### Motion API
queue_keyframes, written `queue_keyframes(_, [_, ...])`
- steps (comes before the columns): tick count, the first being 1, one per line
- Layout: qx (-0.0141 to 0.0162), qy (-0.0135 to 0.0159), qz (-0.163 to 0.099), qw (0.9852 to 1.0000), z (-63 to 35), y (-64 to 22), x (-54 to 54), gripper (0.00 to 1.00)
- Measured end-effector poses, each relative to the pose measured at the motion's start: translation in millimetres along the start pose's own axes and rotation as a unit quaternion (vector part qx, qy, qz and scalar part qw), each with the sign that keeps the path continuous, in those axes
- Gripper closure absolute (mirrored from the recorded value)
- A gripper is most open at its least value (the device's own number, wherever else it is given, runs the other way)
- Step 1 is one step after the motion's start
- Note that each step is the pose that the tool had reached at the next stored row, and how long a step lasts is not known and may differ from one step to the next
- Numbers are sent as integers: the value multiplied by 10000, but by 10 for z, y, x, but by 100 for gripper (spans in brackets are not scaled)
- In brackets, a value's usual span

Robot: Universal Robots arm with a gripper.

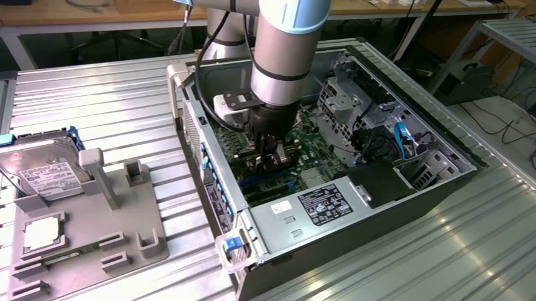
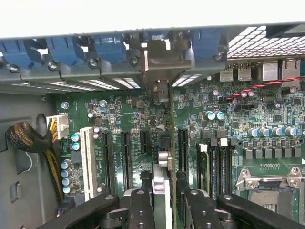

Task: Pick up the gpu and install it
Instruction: 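Insert the gpu into the slot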

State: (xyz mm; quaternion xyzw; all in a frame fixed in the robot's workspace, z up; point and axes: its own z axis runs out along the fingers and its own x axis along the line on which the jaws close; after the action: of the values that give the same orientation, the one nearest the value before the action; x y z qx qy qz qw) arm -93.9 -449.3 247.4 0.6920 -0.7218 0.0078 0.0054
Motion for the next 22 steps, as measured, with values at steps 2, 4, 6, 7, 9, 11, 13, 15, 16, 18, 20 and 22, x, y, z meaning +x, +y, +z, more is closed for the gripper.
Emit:
queue_keyframes(2, [0,1,0,10000,-1,0,0,70])
queue_keyframes(4, [0,1,0,10000,-1,0,0,70])
queue_keyframes(6, [0,1,0,10000,0,0,0,70])
queue_keyframes(7, [0,1,0,10000,0,0,0,70])
queue_keyframes(9, [0,0,0,10000,0,0,0,70])
queue_keyframes(11, [0,1,0,10000,0,3,-1,70])
queue_keyframes(13, [0,2,0,10000,0,3,-5,70])
queue_keyframes(15, [0,2,-15,10000,-1,3,-9,70])
queue_keyframes(16, [0,2,-23,10000,-1,3,-11,70])
queue_keyframes(18, [0,3,-23,10000,-1,4,-11,70])
queue_keyframes(20, [0,3,-23,10000,2,3,-11,70])
queue_keyframes(22, [0,3,-23,10000,7,3,-11,70])
